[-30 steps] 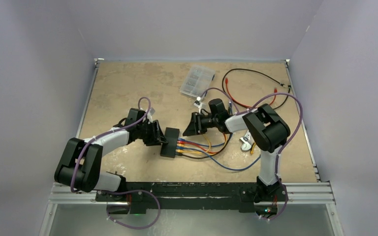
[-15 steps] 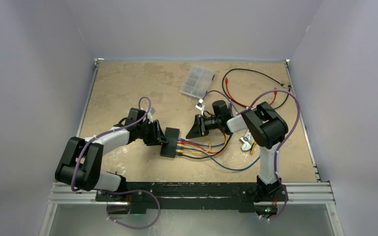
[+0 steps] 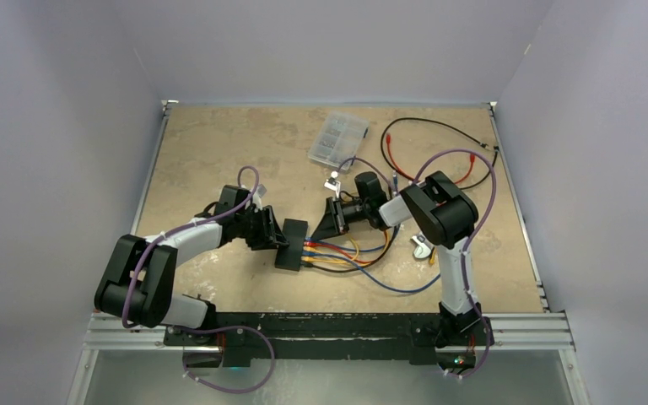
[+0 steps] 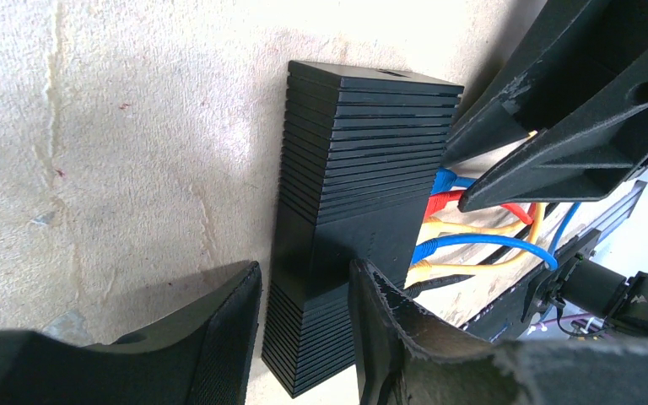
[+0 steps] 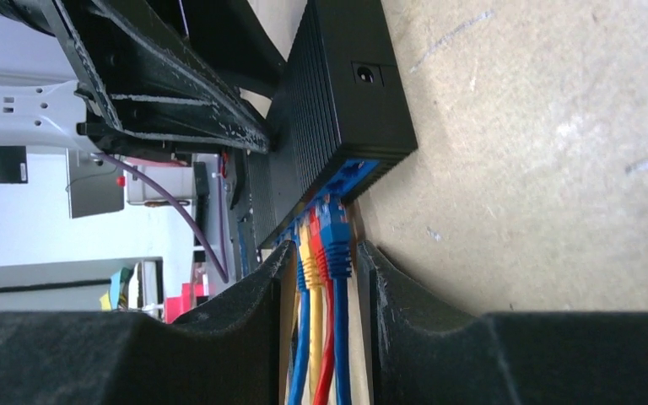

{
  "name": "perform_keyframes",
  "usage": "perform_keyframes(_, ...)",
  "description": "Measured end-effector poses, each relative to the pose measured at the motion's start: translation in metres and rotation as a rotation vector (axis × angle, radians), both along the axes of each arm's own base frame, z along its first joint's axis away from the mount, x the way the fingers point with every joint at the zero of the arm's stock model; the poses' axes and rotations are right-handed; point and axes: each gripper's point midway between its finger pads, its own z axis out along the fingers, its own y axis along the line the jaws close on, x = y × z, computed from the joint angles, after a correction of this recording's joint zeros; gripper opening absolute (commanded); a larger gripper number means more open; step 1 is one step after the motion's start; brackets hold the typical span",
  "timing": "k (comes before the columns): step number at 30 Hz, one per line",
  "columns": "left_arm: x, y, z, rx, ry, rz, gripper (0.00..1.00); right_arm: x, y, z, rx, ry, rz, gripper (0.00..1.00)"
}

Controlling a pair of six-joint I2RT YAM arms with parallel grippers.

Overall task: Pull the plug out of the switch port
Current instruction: Pull the connector from the switch port.

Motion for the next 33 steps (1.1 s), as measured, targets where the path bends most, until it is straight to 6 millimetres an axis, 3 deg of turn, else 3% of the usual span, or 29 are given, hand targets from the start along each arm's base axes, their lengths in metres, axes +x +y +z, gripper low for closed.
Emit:
perform_keyframes(16, 0.000, 0.000, 0.000, 0.000, 0.000, 0.000, 0.41, 0.005, 0.018, -0.001, -0.007, 0.026, 0.029, 0.31)
perform_keyframes(24, 0.001, 0.000, 0.001, 0.002, -0.001, 0.000, 0.41, 0.006, 0.019, -0.002, -0.026, 0.061, 0.022, 0.13)
perform_keyframes(33, 0.001, 0.002, 0.001, 0.015, 0.002, 0.002, 0.43, 0.006, 0.019, -0.002, -0.028, 0.063, 0.020, 0.00)
